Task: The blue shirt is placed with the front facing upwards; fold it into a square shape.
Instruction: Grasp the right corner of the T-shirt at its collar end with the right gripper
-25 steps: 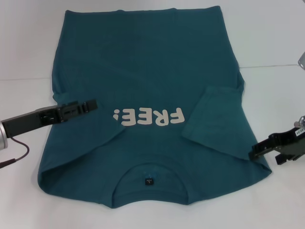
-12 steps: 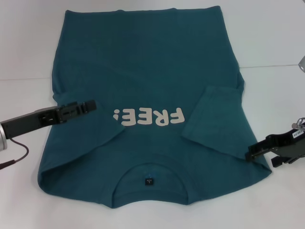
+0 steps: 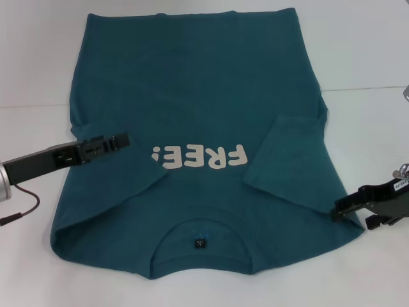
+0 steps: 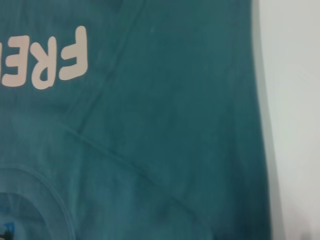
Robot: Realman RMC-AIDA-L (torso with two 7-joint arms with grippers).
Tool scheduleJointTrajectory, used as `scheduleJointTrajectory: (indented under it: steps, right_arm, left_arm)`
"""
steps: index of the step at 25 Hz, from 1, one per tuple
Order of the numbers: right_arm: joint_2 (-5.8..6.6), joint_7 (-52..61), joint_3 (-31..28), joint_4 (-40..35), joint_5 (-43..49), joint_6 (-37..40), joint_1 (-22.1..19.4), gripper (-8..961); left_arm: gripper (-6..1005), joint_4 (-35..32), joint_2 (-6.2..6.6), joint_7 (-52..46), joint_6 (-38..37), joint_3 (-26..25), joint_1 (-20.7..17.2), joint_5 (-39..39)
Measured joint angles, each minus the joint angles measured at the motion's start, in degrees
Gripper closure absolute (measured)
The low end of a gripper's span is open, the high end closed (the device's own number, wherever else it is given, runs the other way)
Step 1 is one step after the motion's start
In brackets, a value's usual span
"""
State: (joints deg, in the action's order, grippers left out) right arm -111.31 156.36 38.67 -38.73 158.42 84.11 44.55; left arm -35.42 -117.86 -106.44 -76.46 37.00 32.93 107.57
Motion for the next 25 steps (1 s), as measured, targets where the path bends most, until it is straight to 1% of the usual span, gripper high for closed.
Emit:
scheduleJointTrajectory:
  steps: [9, 17, 25]
  right_arm:
    - [0.04, 0.0, -0.07, 0.18, -0.4, -0.57, -0.59, 28]
    - [0.11, 0.0, -0.17, 0.17, -3.76, -0.44, -1.45, 29]
    - [0.23, 0.33, -0.17, 0.12, -3.62, -0.48, -2.2, 28]
  left_arm:
    - [126, 0.0, 0.0, 0.0, 0.61, 0.13, 0.03, 0.0]
    - [127, 0.02, -0.08, 0.01, 0.63, 0.03, 0.04, 0.0]
    - [127, 0.09, -0.09, 0.0, 0.61, 0.0, 0.03, 0.0]
